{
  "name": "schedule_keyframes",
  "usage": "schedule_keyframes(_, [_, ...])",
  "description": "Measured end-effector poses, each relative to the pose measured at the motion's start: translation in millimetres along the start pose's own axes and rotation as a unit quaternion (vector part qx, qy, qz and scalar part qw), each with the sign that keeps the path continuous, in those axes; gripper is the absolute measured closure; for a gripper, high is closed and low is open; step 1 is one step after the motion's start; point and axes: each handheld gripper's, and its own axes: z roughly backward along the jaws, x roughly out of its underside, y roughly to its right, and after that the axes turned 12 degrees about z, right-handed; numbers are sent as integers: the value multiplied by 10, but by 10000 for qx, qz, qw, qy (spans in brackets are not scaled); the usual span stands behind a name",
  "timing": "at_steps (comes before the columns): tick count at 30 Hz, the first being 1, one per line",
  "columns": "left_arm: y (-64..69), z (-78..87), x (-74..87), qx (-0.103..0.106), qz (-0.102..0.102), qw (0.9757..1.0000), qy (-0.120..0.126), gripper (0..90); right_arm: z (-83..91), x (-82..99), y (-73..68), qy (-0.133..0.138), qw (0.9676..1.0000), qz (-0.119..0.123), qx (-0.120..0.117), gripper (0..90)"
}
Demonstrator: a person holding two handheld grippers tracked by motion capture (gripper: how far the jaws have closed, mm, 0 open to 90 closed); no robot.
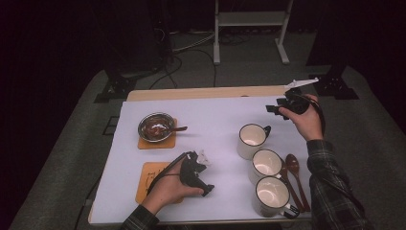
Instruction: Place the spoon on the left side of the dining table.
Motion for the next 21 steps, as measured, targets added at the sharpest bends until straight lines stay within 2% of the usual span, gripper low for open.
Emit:
schedule_keyframes(4, [0, 0, 3, -1, -2, 10000, 14, 20, -34, 129, 3, -64, 10000, -10, 55, 374])
schedule_keyframes(13, [-1, 2, 2, 1, -4, 10000, 1, 20, -54, 505, 82, -161, 9992, -321, 156, 360])
schedule_keyframes(21, [-3, 4, 12, 14, -7, 10000, 50, 21, -148, 721, 55, -359, 9987, -253, 268, 337])
